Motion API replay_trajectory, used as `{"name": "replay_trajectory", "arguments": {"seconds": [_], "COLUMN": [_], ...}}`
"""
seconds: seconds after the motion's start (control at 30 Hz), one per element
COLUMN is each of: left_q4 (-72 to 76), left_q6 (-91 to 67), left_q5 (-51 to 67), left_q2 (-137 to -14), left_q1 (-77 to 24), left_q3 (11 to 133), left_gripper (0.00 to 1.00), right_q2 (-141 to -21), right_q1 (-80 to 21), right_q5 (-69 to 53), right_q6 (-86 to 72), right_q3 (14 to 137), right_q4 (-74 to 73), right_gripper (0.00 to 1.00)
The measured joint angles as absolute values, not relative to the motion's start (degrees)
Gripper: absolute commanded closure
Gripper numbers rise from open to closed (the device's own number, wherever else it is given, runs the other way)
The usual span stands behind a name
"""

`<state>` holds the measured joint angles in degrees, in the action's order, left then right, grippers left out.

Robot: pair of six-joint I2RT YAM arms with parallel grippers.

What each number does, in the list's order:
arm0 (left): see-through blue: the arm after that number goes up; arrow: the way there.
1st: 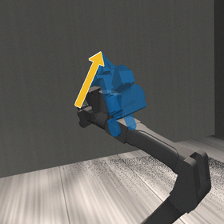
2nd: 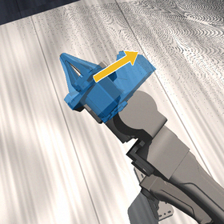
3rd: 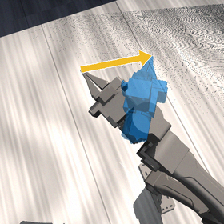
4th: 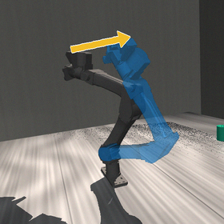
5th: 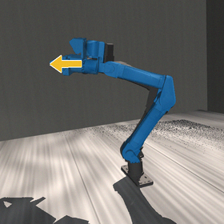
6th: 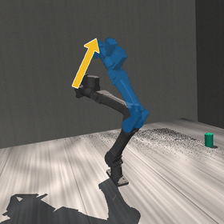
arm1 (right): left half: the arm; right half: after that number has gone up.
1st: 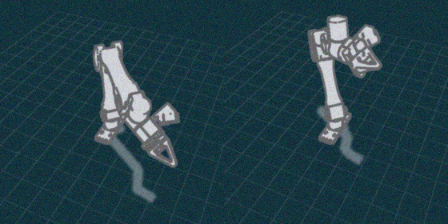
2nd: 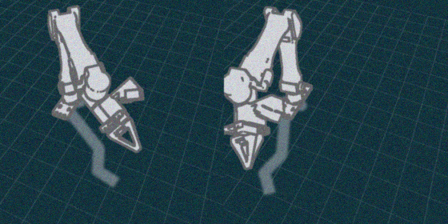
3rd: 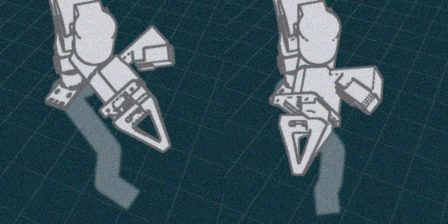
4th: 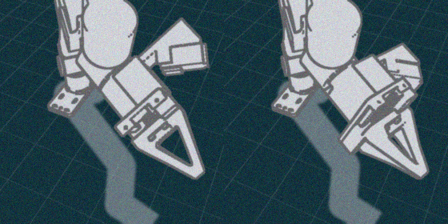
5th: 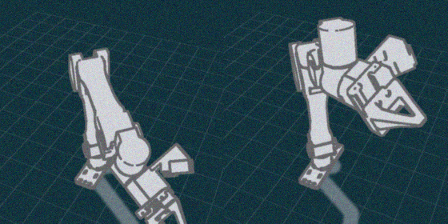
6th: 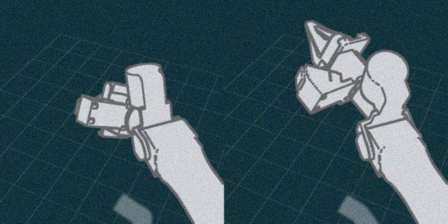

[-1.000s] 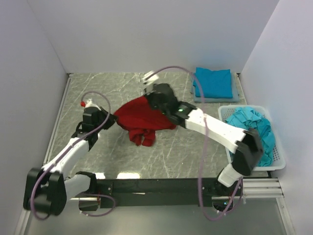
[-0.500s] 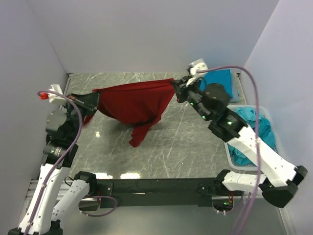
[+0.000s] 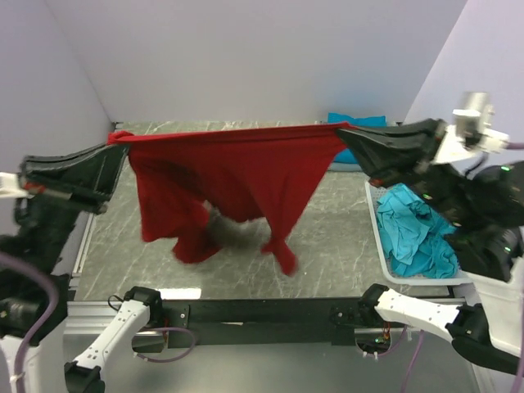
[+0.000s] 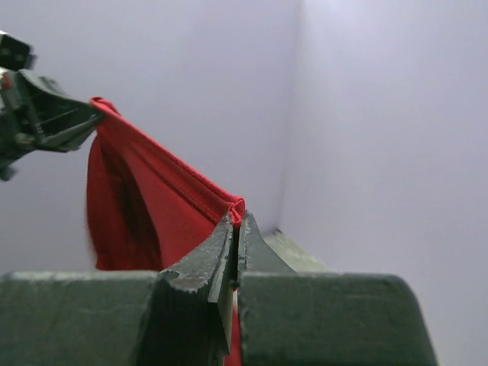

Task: Fold and stack the t-shirts
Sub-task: Flatten the tshirt out

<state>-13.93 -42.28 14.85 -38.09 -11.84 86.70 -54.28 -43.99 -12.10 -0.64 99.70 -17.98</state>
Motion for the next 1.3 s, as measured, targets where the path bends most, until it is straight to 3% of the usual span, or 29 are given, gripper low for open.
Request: {"name": "replay_trajectory", "arguments": {"seconds": [0.27, 0.6, 0.67, 0.7, 0.77, 0.8, 0.83, 0.87, 0.9, 1.03, 1.13, 1.3], "left_q4": [-16.9, -12.1, -9.0, -7.6, -4.9, -4.3, -4.4, -4.9, -5.3, -8.0, -9.1, -6.0], "left_q6": [-39.8, -36.5, -35.7, -35.2, -33.4, -33.1, -33.0, -32.8, -33.0, -34.0, -34.5, -36.9], "left_q5": [23.1, 13.7, 11.7, 11.0, 7.5, 5.8, 4.4, 3.3, 2.8, 3.2, 4.1, 6.8], "left_q2": [-46.5, -64.1, -69.3, -72.4, -80.1, -84.5, -88.7, -93.4, -97.1, -107.7, -107.4, -96.5], "left_q1": [-11.6, -11.6, -11.7, -11.8, -11.8, -11.3, -10.8, -10.3, -9.9, -9.6, -9.6, -9.6], "left_q3": [102.9, 101.6, 98.3, 96.9, 94.6, 94.1, 94.0, 94.0, 94.0, 92.1, 88.3, 76.1], "left_gripper": [0.99, 0.93, 0.85, 0.61, 0.42, 0.35, 0.18, 0.08, 0.01, 0.01, 0.01, 0.01], "right_q2": [-53.4, -63.9, -67.5, -69.4, -73.8, -76.0, -78.6, -81.3, -84.7, -98.1, -103.7, -100.7], "right_q1": [-44.0, -40.0, -33.0, -30.0, -24.4, -21.9, -19.9, -18.1, -16.6, -13.6, -13.1, -13.3], "right_q5": [-15.1, 8.1, 7.9, 7.6, 8.9, 9.4, 9.6, 9.6, 9.4, 8.5, 7.4, 3.1], "right_q6": [-1.6, 4.7, 2.7, 1.3, -0.6, -1.7, -2.7, -3.8, -5.2, -8.5, -10.2, -12.3], "right_q3": [105.2, 102.1, 99.1, 97.1, 92.7, 90.0, 87.7, 85.9, 84.5, 84.9, 84.8, 80.2], "right_q4": [-18.5, -10.2, -8.7, -7.4, -5.9, -4.8, -4.3, -4.0, -3.9, -7.4, -11.0, -10.2], "right_gripper": [1.0, 1.0, 1.0, 1.0, 0.99, 0.95, 0.88, 0.61, 0.51, 0.18, 0.13, 0.12]}}
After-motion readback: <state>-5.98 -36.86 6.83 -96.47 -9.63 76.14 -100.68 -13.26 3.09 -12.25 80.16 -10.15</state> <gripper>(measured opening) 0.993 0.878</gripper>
